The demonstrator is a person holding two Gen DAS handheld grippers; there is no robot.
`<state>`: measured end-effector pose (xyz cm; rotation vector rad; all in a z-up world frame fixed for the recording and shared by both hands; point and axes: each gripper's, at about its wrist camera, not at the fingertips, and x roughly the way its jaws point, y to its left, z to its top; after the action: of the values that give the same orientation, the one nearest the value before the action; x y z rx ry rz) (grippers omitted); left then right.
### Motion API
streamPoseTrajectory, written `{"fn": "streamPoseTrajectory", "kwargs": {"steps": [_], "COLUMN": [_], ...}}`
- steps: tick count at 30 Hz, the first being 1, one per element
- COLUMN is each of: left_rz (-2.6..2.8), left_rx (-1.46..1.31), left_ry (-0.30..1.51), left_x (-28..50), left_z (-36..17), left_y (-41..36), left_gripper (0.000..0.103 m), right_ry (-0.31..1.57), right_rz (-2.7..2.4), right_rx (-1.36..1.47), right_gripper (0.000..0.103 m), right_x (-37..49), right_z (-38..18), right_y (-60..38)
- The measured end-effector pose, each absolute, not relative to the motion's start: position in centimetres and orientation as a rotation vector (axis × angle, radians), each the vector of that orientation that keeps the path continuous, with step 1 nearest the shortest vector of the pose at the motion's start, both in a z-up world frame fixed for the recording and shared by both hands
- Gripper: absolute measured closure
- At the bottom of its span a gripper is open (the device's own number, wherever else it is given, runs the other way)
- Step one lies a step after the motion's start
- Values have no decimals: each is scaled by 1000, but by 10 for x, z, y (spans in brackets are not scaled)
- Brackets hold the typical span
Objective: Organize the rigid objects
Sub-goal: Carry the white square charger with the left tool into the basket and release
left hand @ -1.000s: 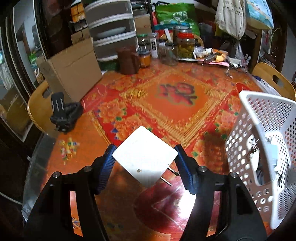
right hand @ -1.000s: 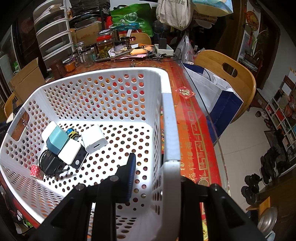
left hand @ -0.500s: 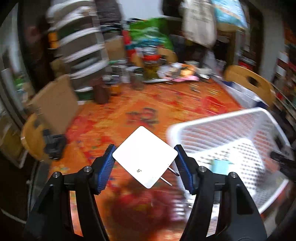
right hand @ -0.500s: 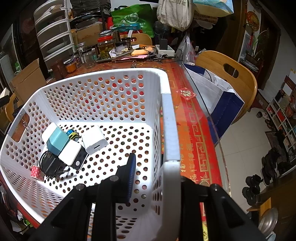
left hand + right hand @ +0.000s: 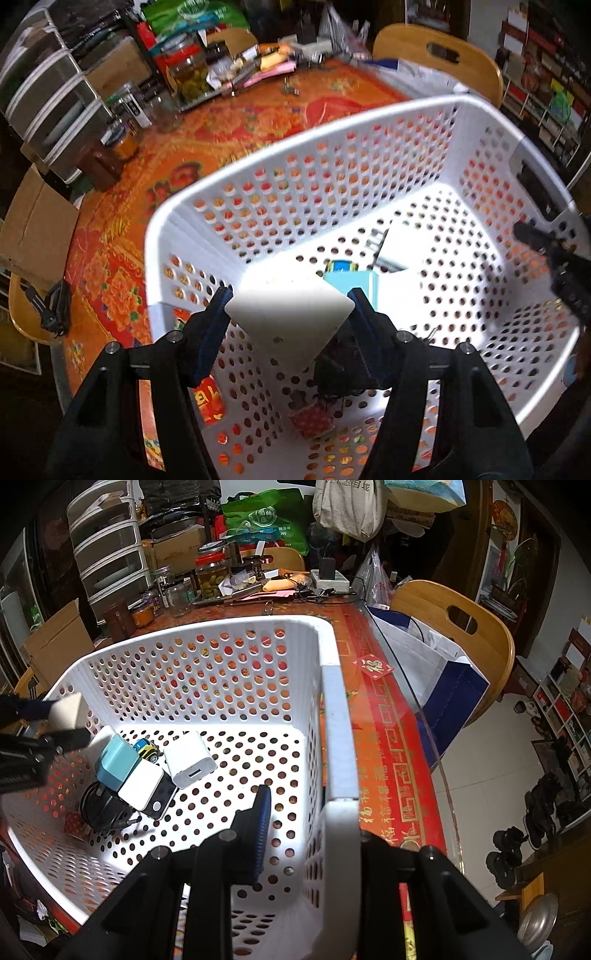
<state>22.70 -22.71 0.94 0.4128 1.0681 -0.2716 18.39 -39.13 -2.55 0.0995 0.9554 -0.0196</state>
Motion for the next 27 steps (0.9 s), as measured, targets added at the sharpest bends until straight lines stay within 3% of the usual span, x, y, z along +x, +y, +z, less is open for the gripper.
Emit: {"fn": "streamPoseTrajectory", "kwargs": {"steps": [19,24,27], "left_rz": [-235,-266,-280], "left_rx": [504,484,467], "left_ry": [1153,1158,1152], "left_x": [245,245,243], "left_z": [-16,-16,-15], "left_y": [-232,-233,-232], "left_gripper": [41,27,26], "right_ry": [956,962,968], "right_rz": [-20,-20,-21], "right_rx": [101,96,96], "right_gripper": [77,77,77], "right_x": [184,184,184], "right_z": [-27,-27,-27], "right_y": [-392,-392,-392]}}
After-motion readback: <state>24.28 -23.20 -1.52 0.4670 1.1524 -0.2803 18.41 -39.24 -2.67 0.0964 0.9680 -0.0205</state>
